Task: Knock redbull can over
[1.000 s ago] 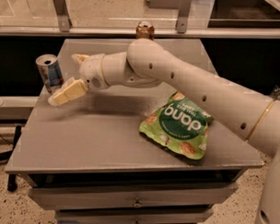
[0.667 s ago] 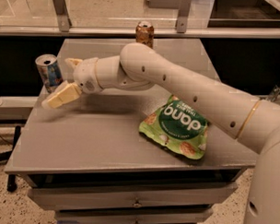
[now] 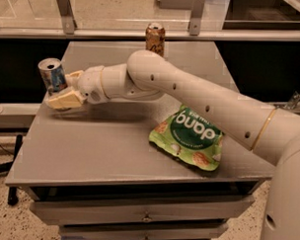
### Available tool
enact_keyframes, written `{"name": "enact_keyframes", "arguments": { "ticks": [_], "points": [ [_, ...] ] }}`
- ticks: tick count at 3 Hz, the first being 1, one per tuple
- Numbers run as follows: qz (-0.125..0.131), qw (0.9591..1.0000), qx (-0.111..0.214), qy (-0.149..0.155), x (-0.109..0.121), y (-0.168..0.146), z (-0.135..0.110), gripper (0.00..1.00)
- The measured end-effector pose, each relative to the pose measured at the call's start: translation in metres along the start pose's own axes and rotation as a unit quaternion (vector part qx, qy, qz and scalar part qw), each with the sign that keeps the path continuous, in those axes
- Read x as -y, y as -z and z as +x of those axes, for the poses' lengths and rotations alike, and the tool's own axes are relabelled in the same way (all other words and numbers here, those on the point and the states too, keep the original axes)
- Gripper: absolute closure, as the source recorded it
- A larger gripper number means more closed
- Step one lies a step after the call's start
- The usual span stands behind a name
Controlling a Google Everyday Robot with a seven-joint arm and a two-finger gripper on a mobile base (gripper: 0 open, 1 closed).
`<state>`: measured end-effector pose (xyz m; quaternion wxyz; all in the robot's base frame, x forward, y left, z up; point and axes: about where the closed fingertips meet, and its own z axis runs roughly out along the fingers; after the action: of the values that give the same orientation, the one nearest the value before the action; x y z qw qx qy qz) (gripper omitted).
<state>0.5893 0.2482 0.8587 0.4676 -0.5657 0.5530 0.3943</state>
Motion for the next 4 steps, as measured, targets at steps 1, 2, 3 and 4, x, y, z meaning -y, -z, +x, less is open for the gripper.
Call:
{"name": "enact_keyframes", "arguments": {
  "ticks": [1, 2, 3, 4],
  "points": [
    [0.008, 0.9999, -0.011, 0.001, 0.003, 0.013, 0.006, 0.67],
    [0.023, 0.9987, -0.042, 0.018, 0.020, 0.042, 0.003, 0.91],
    [0.041, 0.9944, -0.087, 0.045, 0.044, 0.079, -0.002, 1.00],
    [0.044, 0.9832, -0.157, 0.083, 0.060, 0.116, -0.011, 1.00]
  ]
}}
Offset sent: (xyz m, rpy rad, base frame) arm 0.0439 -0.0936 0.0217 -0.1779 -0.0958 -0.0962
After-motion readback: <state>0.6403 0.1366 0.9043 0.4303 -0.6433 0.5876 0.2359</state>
